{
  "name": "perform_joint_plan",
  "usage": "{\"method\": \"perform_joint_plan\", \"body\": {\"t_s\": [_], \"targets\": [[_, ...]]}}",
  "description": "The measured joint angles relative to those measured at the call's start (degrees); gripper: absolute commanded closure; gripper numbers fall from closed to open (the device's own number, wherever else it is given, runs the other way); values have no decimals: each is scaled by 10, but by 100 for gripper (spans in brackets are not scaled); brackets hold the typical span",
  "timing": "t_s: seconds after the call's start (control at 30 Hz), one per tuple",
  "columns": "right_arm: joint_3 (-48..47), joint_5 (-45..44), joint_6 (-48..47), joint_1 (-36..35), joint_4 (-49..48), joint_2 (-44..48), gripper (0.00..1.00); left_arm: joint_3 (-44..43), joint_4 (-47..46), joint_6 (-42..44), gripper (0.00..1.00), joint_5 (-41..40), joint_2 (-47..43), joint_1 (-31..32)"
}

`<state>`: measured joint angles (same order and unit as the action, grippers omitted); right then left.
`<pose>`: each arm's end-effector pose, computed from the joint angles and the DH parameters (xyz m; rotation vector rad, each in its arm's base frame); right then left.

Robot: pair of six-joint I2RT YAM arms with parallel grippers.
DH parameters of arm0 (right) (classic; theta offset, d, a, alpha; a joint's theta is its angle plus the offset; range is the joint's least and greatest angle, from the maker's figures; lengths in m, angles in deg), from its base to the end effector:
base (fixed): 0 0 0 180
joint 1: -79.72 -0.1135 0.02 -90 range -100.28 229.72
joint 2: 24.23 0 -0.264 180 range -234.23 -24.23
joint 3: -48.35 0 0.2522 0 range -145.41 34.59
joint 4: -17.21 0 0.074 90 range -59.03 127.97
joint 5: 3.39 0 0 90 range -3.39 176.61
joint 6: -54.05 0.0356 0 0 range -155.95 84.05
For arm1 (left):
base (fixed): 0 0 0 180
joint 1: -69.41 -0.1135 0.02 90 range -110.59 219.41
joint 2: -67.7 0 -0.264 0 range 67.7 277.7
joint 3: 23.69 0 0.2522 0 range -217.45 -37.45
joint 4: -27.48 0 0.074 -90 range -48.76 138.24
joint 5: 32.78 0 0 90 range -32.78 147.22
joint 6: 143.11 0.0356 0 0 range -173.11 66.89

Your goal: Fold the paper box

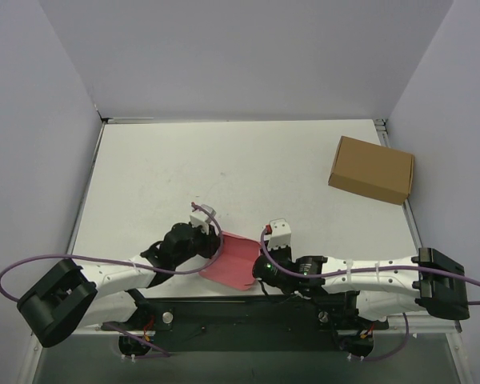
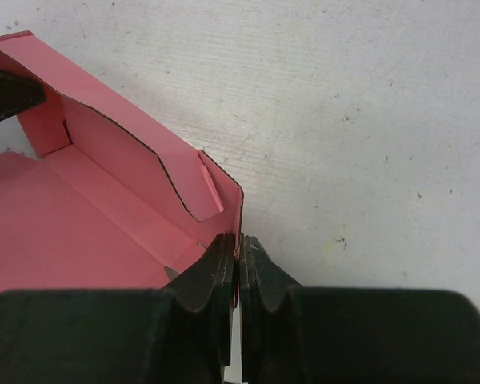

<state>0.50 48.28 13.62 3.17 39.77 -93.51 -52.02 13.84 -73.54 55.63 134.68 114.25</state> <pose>0.0761 0.2231 0.1975 -0.1942 2.1776 0.4781 0.1518 -0.1495 0.1526 0.4212 2.0341 -0.6892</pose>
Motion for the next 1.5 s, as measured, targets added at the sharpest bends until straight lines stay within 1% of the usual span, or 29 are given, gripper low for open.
{"method": "perform_joint_plan", "body": {"t_s": [0.13, 0.27, 0.37, 0.43, 0.47, 0.57, 0.83, 0.97, 1.1, 1.13, 1.17, 1.2, 1.23, 1.27, 1.3, 1.37, 1.5], "targets": [[0, -4, 4, -4, 0, 0, 100, -7, 7, 0, 81, -6, 4, 1], [-1, -7, 14, -8, -1, 0, 100, -19, 29, 0, 84, -29, 4, 11], [-1, -12, 19, -9, 3, 0, 100, -35, 55, 1, 90, -74, 8, 38], [-1, -16, 25, -11, 8, 0, 100, -51, 73, 0, 92, -114, 18, 62], [-1, -19, 30, -12, 13, 0, 100, -60, 82, 0, 97, -134, 25, 74], [-1, -25, 40, -12, 21, 2, 100, -84, 101, -7, 100, -188, 48, 101], [-1, -29, 62, -14, 30, 13, 100, -136, 142, -38, 100, -327, 101, 162], [2, -29, 71, -15, 29, 16, 100, -151, 150, -51, 100, -360, 122, 174], [9, -33, 76, -15, 31, 20, 100, -148, 139, -52, 100, -362, 123, 181], [9, -33, 76, -15, 33, 21, 95, -145, 135, -53, 100, -359, 121, 181], [9, -33, 76, -15, 34, 22, 86, -141, 132, -53, 100, -356, 118, 181], [9, -33, 76, -15, 34, 23, 67, -137, 131, -54, 100, -355, 114, 181], [9, -33, 74, -15, 35, 23, 58, -136, 132, -54, 100, -356, 111, 181], [9, -34, 78, -15, 41, 26, 46, -136, 138, -53, 99, -366, 110, 180], [9, -33, 74, -15, 53, 31, 42, -134, 145, -51, 99, -380, 107, 177], [9, -33, 75, -15, 66, 46, 37, -130, 153, -47, 99, -399, 102, 174], [0, -28, 79, -15, 106, 97, 31, -122, 165, -31, 100, -422, 87, 172]]}}
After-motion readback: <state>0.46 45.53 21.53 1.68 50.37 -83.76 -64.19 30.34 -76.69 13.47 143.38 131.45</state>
